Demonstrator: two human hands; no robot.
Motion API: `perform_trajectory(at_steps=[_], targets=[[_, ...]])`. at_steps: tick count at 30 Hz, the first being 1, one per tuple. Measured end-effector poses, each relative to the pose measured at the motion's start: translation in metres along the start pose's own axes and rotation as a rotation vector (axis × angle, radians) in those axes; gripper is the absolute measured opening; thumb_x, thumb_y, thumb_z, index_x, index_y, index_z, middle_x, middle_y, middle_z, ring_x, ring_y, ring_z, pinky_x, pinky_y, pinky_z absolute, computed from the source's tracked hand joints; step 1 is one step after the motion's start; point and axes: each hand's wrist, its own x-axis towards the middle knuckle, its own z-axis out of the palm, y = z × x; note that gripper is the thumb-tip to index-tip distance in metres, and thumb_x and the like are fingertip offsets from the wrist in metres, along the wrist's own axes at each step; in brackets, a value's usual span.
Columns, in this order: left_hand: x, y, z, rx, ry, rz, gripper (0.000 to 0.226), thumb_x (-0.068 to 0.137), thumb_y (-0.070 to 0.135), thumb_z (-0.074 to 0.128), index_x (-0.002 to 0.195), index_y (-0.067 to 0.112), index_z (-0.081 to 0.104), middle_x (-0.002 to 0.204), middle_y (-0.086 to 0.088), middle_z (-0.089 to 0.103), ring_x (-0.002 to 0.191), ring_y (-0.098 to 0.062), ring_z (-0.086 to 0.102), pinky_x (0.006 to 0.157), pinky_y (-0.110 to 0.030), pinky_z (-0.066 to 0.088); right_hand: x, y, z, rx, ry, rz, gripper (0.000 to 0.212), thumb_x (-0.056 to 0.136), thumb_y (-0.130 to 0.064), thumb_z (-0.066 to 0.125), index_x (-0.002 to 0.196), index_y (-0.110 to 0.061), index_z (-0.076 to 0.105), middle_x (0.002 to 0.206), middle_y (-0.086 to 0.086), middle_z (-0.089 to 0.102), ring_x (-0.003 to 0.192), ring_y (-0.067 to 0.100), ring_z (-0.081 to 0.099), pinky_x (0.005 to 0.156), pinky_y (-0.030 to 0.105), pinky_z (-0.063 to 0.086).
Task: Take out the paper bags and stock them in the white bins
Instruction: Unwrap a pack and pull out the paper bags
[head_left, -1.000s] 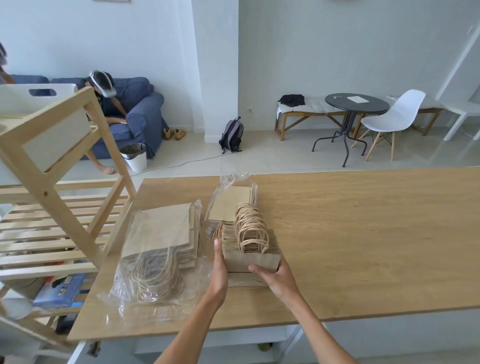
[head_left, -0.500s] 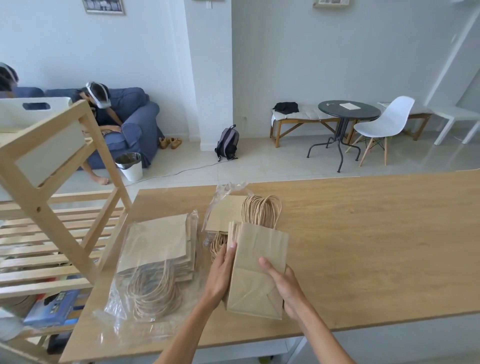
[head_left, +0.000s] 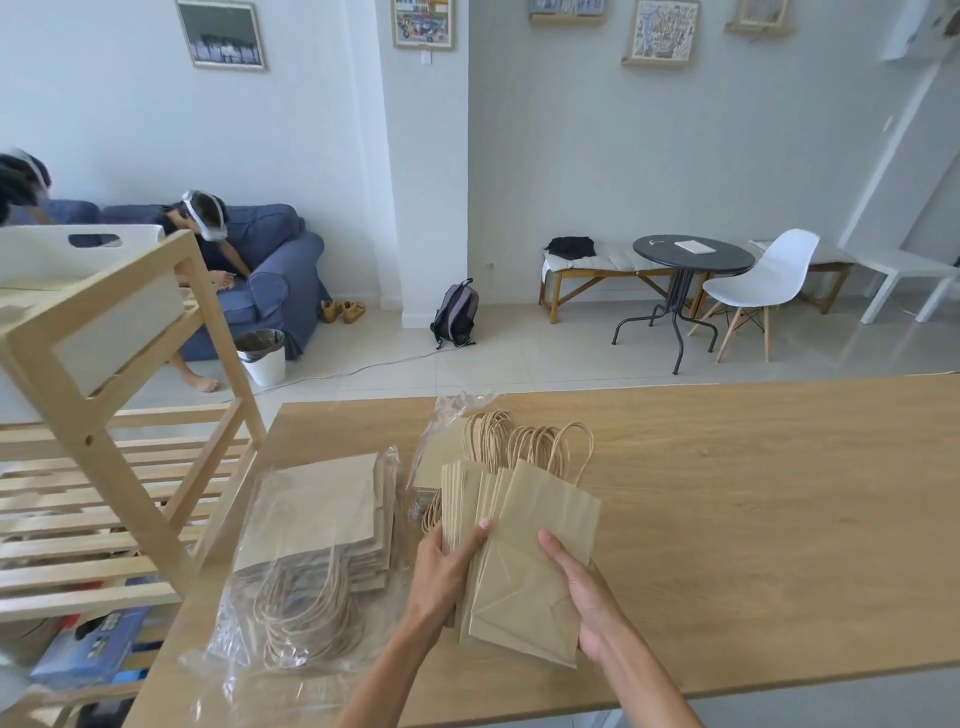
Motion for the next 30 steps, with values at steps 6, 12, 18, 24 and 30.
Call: perform_trajectory(at_steps=[6, 12, 18, 24, 30], targets=[[0.000, 0.000, -0.007, -0.013, 0.063, 0.003, 0.049, 0.076, 0.071, 0.071, 0.116, 0.046, 0.057, 0.107, 0.020, 0.074, 0.102, 0.002, 0.069, 0.085, -0.020, 0.050, 0.003, -0.005, -0.004, -0.016, 0.078, -0.079, 0.082, 0.052, -0.052, 0.096, 0.121, -0.015, 0.072, 0.108, 0.011, 0.080, 0.098, 0.030, 0.078, 0.083, 0.044, 0.061], [0.001, -0.002, -0.008, -0.067, 0.007, -0.074, 0.105, 0.061, 0.069, 0.080, 0.150, 0.031, 0.040, 0.138, 0.007, 0.061, 0.127, -0.015, 0.060, 0.110, -0.048, 0.045, 0.005, -0.006, -0.004, 0.066, 0.162, -0.034, 0.071, 0.061, -0.049, 0.091, 0.120, -0.014, 0.073, 0.107, 0.014, 0.080, 0.101, 0.035, 0.076, 0.084, 0.051, 0.062], [-0.002, -0.001, -0.002, -0.197, -0.008, -0.136, 0.103, 0.052, 0.057, 0.091, 0.141, 0.026, 0.048, 0.127, -0.008, 0.071, 0.121, -0.031, 0.066, 0.107, -0.061, 0.046, 0.003, -0.012, -0.004, 0.098, 0.184, -0.027, 0.062, 0.068, -0.043, 0.089, 0.120, -0.013, 0.073, 0.104, 0.013, 0.081, 0.098, 0.033, 0.077, 0.072, 0.040, 0.063], [0.003, -0.005, -0.003, -0.150, -0.062, -0.109, 0.082, 0.060, 0.037, 0.092, 0.130, 0.008, 0.060, 0.112, -0.014, 0.078, 0.106, -0.032, 0.074, 0.102, -0.056, 0.053, 0.006, -0.012, -0.010, 0.125, 0.219, -0.008, 0.059, 0.072, -0.043, 0.087, 0.120, -0.013, 0.072, 0.106, 0.016, 0.080, 0.100, 0.036, 0.075, 0.080, 0.048, 0.062], [0.007, -0.008, -0.011, -0.208, -0.072, -0.190, 0.063, 0.079, 0.030, 0.086, 0.129, 0.000, 0.062, 0.114, -0.022, 0.075, 0.106, -0.038, 0.073, 0.099, -0.056, 0.055, 0.012, -0.018, -0.015, 0.170, 0.262, 0.033, 0.054, 0.074, -0.039, 0.088, 0.118, -0.013, 0.073, 0.106, 0.016, 0.080, 0.101, 0.037, 0.075, 0.089, 0.058, 0.059]])
